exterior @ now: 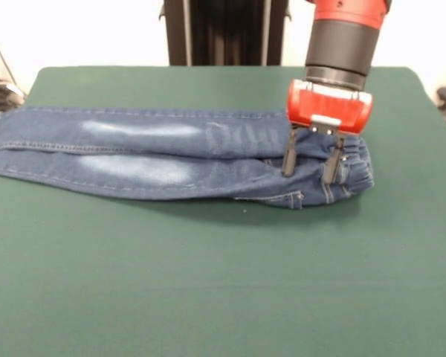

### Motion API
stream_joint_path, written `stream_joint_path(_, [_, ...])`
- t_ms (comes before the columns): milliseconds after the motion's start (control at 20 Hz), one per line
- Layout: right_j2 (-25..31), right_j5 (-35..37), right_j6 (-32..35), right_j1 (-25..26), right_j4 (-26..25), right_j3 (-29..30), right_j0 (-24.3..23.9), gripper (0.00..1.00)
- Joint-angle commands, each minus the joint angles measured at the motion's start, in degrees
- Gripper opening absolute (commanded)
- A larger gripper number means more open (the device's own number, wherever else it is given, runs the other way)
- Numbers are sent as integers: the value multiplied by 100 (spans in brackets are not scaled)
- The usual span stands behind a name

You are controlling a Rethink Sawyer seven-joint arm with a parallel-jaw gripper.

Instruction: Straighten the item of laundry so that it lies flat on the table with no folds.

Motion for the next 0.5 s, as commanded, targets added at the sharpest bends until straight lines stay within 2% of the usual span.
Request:
stream_joint_path(50, [1147, 986, 847, -238, 50, 492, -99, 100])
stream_joint_path(400, [1413, 1654, 981, -1100, 252, 986, -219, 100])
stream_joint_path(500, [1105, 2007, 917, -1298, 314, 926, 1, 100])
